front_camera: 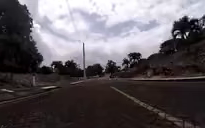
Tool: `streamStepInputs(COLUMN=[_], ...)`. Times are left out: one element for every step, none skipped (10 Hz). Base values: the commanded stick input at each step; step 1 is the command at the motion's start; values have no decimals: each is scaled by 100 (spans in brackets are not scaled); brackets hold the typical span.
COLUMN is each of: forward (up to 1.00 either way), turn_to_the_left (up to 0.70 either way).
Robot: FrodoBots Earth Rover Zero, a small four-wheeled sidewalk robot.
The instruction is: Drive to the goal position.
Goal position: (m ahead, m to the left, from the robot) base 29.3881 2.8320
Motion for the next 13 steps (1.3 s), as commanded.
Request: streamStepInputs(forward=[70,70,70,70,70,70,70,70,70,70,70,70,70], turn_to_the_left=[0,-3,0,0,0,0,15,19,0,0,0,0,0])
